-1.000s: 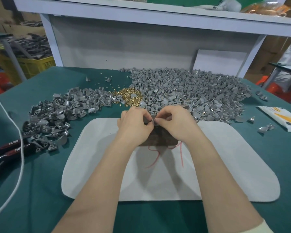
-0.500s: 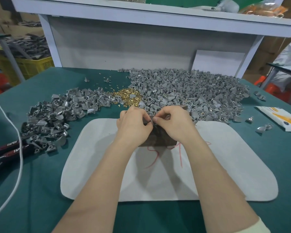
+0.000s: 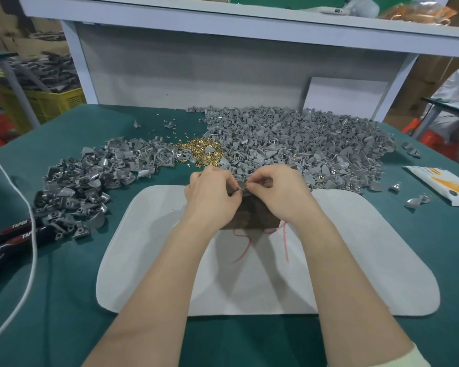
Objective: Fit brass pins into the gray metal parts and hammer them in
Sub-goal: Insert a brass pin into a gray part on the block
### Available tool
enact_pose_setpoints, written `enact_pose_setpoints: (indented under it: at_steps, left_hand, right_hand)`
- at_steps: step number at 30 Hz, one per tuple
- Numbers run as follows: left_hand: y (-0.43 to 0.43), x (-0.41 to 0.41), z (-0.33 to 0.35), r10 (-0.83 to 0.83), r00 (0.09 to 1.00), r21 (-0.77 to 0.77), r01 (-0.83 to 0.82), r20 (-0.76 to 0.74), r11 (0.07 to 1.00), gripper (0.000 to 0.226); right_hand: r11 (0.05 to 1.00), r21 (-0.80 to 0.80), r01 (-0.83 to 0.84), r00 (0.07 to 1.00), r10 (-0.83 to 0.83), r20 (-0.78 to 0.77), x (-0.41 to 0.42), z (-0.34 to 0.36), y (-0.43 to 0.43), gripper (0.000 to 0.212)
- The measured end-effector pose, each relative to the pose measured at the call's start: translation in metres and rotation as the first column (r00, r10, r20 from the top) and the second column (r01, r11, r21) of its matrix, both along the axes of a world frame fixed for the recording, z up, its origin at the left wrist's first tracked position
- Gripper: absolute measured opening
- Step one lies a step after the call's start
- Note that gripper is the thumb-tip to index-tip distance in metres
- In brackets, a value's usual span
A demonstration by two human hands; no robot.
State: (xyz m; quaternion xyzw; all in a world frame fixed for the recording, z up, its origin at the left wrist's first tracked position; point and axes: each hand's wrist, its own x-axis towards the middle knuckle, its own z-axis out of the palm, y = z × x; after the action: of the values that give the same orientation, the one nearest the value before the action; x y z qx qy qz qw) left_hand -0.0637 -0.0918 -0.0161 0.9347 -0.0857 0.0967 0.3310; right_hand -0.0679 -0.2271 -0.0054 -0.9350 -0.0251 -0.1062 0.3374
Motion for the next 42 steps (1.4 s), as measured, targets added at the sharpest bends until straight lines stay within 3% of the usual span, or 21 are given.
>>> enact_pose_setpoints:
  at_steps: [7, 11, 13, 19, 32, 37, 42]
  left_hand:
    - [0.000, -0.002, 0.003, -0.016, 1.000, -0.020, 0.016, -0.004, 1.000, 0.015]
    - [0.000, -0.004, 0.005, -0.026, 1.000, -0.019, 0.025, -0.009, 0.999, 0.030]
    - [0.000, -0.003, 0.005, -0.030, 1.000, -0.010, 0.030, -0.004, 1.000, 0.022]
    - [-0.001, -0.003, 0.003, -0.013, 1.000, 0.001, 0.013, -0.003, 1.000, 0.013]
    - [-0.002, -0.001, 0.001, -0.003, 1.000, 0.002, 0.003, 0.015, 1.000, 0.005]
    - [-0.002, -0.002, 0.001, -0.010, 1.000, -0.010, 0.010, 0.018, 1.000, 0.008]
    - [-0.001, -0.002, 0.001, 0.004, 1.000, -0.003, -0.004, 0.028, 1.000, 0.010]
  right_hand:
    - [0.973, -0.232, 0.006, 0.996, 0.014, 0.084, 0.000, -0.001, 0.004, 0.009]
    - [0.940, -0.340, -0.012, 0.993, 0.050, 0.103, 0.000, 0.001, 0.009, 0.011]
    - [0.936, -0.352, -0.017, 0.991, 0.062, 0.117, -0.001, 0.002, 0.012, 0.011]
    - [0.957, -0.291, 0.018, 0.996, 0.007, 0.086, -0.001, 0.003, 0.009, 0.011]
    - [0.935, -0.354, -0.022, 0.998, 0.041, 0.047, 0.002, 0.004, 0.010, 0.005]
    - [0.976, -0.219, 0.006, 1.000, -0.001, 0.020, 0.001, 0.000, 0.004, 0.004]
    - [0.996, -0.061, -0.060, 0.997, 0.057, -0.053, 0.001, 0.003, -0.005, 0.015]
